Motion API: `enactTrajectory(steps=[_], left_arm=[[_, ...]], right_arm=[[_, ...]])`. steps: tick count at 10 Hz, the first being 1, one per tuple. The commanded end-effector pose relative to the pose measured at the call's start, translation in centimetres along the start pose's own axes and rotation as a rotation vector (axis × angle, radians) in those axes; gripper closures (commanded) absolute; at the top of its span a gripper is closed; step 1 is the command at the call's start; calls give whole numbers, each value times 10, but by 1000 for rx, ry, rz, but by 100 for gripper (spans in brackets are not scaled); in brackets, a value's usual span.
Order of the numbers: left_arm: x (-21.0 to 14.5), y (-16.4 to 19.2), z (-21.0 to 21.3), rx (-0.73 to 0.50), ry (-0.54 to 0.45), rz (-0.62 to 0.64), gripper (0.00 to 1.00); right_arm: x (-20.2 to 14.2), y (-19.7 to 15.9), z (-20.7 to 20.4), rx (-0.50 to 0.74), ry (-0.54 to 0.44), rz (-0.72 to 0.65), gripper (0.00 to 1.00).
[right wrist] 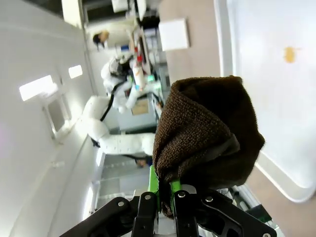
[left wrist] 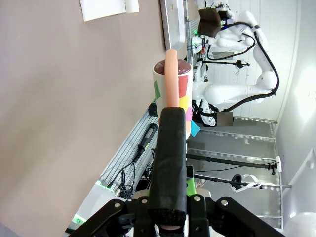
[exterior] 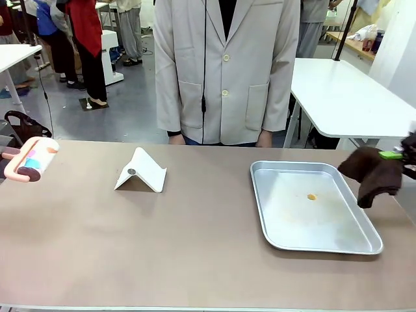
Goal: Clean the surface of the table.
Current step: Clean the area not pointed to by the person.
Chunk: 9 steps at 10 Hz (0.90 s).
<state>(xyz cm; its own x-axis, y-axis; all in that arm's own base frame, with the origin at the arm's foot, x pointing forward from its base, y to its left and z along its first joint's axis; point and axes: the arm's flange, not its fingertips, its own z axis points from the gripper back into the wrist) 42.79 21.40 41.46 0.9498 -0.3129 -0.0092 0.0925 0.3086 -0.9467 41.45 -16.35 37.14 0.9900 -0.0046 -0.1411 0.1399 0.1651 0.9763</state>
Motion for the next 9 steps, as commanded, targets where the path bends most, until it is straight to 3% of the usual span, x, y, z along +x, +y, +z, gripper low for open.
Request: enactTrajectory(steps=[1, 3, 6, 7, 9], left_arm=[[-1, -4, 0, -16, -8, -11, 78], [-1, -4, 0, -16, -8, -11, 78], [-1, -4, 0, -16, -8, -11, 78], [-1, -4, 0, -16, -8, -11, 78], [-1, -4, 0, -16, -8, -11, 78]], right_arm=[[-22, -36, 14, 109, -79, 45, 90], [-41, -68, 25, 148, -161, 30, 90], [-55, -71, 9, 153, -295, -1, 90], [-52, -85, 28, 150, -182, 4, 90], [-52, -85, 28, 150, -182, 4, 90]])
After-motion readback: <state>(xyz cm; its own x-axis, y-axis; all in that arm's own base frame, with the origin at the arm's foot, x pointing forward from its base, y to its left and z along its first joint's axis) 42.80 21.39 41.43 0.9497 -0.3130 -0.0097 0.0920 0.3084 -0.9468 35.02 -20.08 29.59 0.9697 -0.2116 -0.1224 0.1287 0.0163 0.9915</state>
